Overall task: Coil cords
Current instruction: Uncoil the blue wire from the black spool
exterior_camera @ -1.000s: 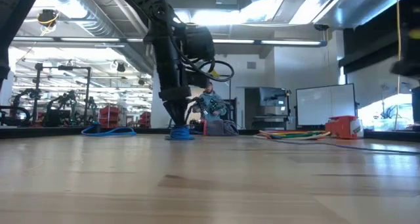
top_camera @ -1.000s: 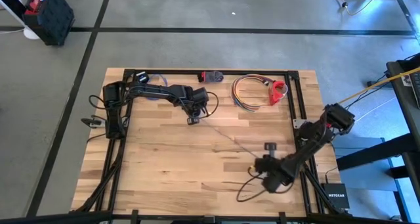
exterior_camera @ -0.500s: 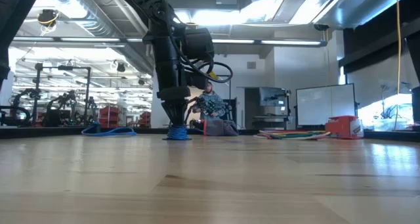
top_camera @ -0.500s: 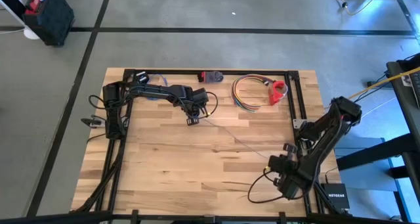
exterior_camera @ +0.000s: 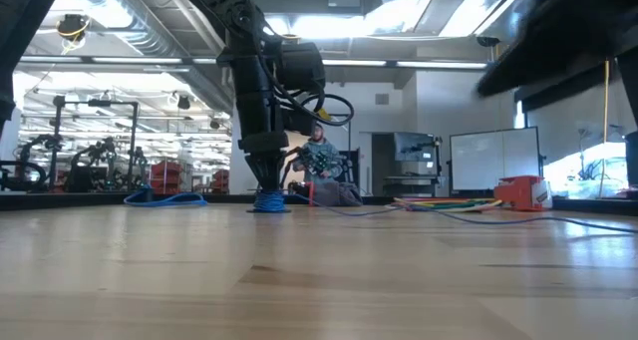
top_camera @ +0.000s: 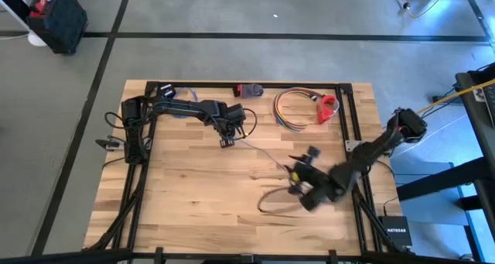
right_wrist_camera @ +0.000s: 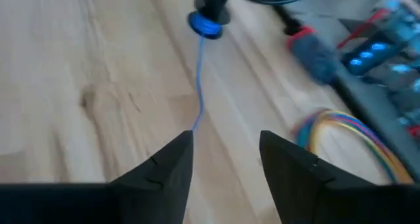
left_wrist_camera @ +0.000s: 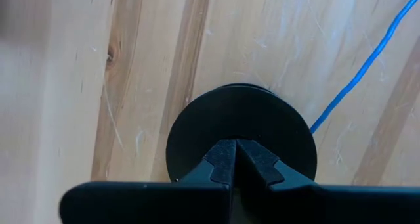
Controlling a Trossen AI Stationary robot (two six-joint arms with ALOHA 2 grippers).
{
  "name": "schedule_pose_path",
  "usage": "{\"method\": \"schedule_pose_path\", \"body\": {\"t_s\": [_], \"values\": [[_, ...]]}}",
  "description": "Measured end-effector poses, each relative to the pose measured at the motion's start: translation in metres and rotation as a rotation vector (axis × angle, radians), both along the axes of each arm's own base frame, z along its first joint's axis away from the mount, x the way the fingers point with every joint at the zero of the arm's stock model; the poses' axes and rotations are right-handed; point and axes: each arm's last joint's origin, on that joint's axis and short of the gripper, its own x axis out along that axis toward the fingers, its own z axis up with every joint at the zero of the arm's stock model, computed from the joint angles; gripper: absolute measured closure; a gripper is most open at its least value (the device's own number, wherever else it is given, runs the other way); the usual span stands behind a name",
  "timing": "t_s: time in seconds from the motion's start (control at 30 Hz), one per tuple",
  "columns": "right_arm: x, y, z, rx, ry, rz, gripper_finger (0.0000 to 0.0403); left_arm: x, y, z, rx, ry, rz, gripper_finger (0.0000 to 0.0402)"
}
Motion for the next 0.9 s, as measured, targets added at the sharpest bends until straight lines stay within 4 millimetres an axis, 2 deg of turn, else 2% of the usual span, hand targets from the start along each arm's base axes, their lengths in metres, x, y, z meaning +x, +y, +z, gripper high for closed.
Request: {"method": "schedule_pose_path", "body": {"t_s": [0.17,0.3,0.4,0.67,0.9], "values": [[0.041,-0.049,-0.031,0.111,-0.075,0.177,0.0227,0.000,0.000,0.000,0.003,0.002,-0.013,0.0397],[0.059,-0.092,-0.043,0.173,-0.261,0.255,0.0228,0.000,0.000,0.000,0.003,0.001,-0.013,0.0400],[0.071,-0.115,-0.056,0.201,-0.272,0.269,0.0229,0.000,0.000,0.000,0.003,-0.001,-0.013,0.0400],[0.115,-0.142,-0.082,0.190,-0.258,0.285,0.0229,0.001,0.000,0.000,0.006,-0.010,-0.013,0.0400],[0.148,-0.159,-0.094,0.160,-0.232,0.263,0.0229,0.002,0.001,0.000,0.008,-0.017,-0.016,0.0397]]}}
